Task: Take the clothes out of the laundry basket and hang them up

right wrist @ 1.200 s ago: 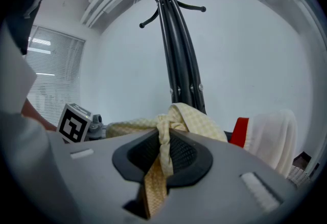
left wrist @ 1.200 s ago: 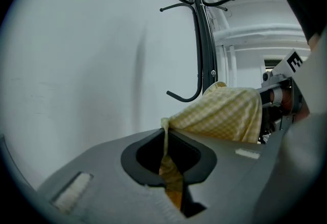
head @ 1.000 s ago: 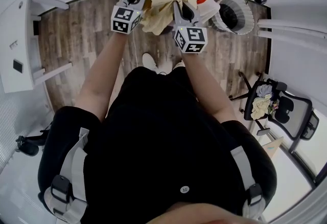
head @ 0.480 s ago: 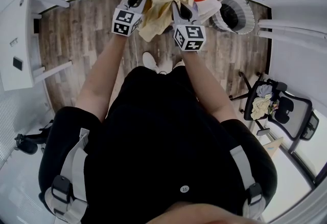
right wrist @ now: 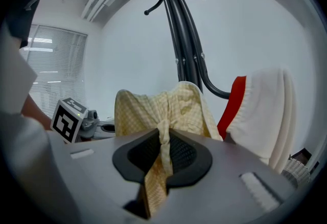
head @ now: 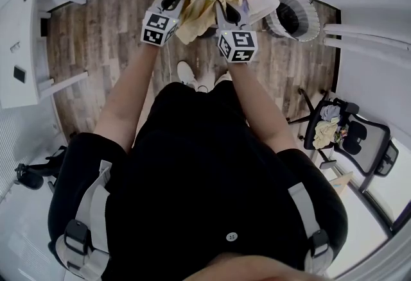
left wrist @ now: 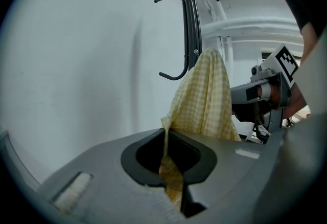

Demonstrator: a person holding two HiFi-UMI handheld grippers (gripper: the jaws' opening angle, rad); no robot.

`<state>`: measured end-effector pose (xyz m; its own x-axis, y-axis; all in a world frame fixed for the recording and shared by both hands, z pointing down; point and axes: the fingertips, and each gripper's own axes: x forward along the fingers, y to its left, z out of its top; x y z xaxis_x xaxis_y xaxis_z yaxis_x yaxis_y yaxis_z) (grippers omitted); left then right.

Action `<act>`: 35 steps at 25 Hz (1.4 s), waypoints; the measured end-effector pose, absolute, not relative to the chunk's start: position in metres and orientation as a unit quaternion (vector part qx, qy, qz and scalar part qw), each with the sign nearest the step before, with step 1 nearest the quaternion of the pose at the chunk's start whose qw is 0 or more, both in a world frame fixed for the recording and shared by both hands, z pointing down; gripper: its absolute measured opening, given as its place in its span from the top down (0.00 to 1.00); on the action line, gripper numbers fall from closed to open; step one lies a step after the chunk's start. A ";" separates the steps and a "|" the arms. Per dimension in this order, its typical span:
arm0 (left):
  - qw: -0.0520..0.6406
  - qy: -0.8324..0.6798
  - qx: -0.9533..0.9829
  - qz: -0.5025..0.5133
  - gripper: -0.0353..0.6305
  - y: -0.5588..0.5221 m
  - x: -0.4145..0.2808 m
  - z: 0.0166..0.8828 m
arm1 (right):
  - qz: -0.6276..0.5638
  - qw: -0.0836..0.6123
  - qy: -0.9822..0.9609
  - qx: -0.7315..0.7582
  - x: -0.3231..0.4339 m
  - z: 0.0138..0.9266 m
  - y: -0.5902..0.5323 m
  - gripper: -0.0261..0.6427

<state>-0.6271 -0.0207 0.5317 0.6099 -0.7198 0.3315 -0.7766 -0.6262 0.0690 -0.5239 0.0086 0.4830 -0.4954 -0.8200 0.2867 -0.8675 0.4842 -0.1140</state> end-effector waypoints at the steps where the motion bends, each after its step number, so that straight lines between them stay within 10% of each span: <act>1: 0.105 -0.421 0.890 0.139 0.93 -0.019 -0.628 0.534 | 0.123 0.097 -0.857 0.492 -0.524 0.484 0.010 0.90; 35: 0.088 -0.471 0.870 0.120 0.70 0.018 -0.662 0.487 | 0.129 0.142 -0.892 0.408 -0.511 0.488 0.049 0.55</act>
<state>-0.6617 0.0183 0.4874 0.5280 -0.7978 0.2912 -0.8400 -0.5411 0.0406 -0.5110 0.0492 0.4881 -0.6262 -0.6927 0.3579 -0.7656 0.6332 -0.1140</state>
